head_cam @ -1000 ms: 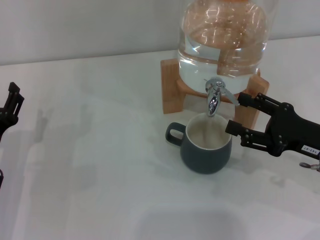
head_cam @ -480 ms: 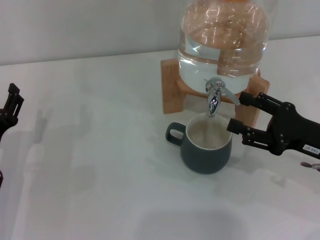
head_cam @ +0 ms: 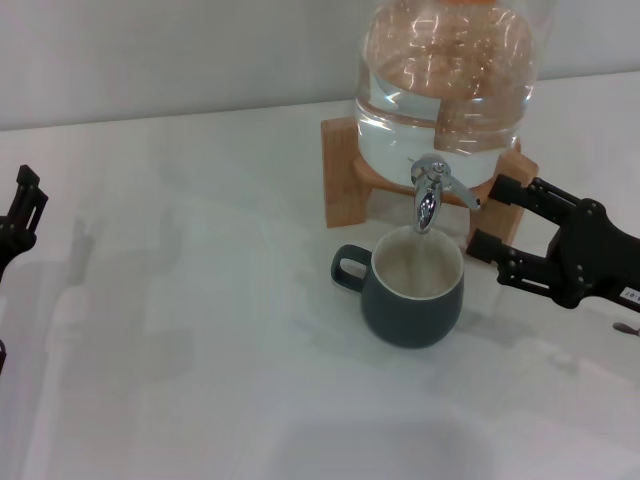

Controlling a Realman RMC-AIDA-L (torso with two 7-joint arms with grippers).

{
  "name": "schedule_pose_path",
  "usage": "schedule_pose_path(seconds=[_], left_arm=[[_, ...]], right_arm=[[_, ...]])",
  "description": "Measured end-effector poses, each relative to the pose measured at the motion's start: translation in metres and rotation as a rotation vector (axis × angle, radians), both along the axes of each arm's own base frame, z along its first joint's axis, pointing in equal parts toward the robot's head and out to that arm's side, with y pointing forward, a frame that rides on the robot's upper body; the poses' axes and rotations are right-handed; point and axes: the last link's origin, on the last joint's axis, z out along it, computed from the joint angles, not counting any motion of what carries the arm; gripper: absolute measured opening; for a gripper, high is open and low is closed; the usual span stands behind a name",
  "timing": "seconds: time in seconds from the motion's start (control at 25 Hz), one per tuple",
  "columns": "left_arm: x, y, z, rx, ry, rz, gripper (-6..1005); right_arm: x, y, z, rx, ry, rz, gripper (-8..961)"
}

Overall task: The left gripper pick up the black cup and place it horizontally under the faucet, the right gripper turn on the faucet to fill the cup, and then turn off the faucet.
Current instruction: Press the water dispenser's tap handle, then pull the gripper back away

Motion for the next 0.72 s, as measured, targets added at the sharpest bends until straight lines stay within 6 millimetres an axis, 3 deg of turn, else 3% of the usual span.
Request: schedule_pose_path(seconds=[0.72], left_arm=[[-0.001, -0.001, -0.001, -0.005, -0.004, 0.011, 795]], right_arm=[[-0.009, 0.004, -0.012, -0.053, -0.06, 0.061, 837]])
